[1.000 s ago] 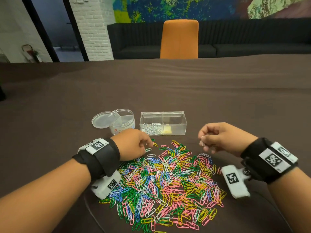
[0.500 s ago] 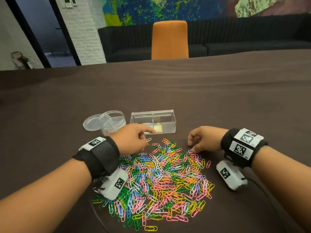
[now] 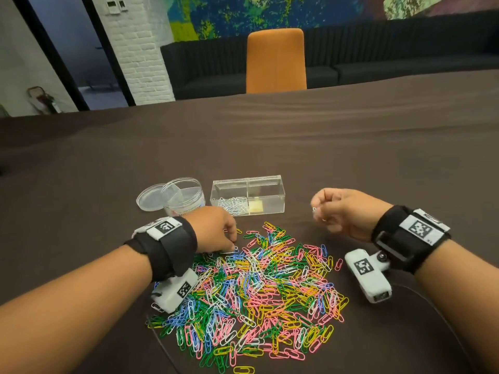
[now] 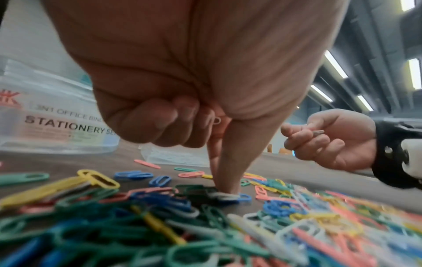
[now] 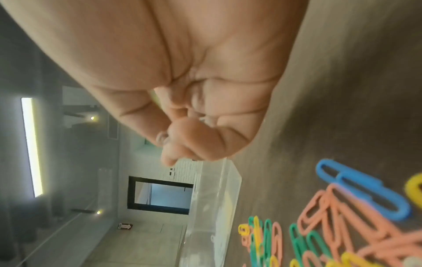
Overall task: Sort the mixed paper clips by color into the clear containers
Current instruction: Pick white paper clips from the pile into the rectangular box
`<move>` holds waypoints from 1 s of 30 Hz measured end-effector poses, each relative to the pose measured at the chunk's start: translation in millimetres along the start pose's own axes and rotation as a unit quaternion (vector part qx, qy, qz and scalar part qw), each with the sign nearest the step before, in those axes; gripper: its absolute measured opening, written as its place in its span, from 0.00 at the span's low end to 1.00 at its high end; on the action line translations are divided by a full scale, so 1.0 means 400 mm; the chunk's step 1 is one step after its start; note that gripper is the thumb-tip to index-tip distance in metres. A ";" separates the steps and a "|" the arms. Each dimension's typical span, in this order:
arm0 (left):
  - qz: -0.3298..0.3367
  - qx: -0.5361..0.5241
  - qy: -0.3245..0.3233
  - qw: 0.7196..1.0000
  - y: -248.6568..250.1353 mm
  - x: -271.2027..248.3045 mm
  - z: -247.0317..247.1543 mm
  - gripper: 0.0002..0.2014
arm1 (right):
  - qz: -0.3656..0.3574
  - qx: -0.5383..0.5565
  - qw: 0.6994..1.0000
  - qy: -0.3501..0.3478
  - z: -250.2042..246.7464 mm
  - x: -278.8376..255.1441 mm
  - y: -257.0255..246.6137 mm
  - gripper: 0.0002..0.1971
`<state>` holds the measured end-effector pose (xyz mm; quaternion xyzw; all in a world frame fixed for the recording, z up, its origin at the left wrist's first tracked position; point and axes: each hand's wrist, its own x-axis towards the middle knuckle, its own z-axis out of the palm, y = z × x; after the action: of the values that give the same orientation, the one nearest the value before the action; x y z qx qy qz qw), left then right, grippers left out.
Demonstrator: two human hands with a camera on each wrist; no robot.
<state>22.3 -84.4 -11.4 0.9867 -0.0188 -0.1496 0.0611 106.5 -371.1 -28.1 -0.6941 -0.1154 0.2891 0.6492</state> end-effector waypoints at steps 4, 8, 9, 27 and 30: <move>-0.004 -0.039 -0.011 0.999 -0.011 0.013 -0.003 0.04 | 0.055 0.174 0.983 -0.016 0.029 0.023 -0.033 0.13; -0.093 -0.315 0.013 0.944 -0.018 0.014 -0.011 0.07 | 0.055 -0.055 0.997 -0.015 0.096 0.052 -0.055 0.07; -0.109 -0.422 0.028 0.899 -0.015 0.011 -0.010 0.05 | 0.032 -0.205 0.978 -0.022 0.116 0.056 -0.062 0.07; -0.079 -0.398 -0.004 0.914 0.047 0.055 -0.029 0.07 | -0.048 -0.668 0.741 -0.050 0.166 0.065 -0.071 0.06; -0.098 -0.408 -0.010 0.907 0.042 0.060 -0.035 0.09 | -0.043 -0.681 0.730 -0.036 0.181 0.075 -0.071 0.12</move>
<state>49.1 -100.8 -3.1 0.8707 0.1404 -0.1594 0.4435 97.1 -290.8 -7.5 -0.9333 -0.3347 0.1296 0.0099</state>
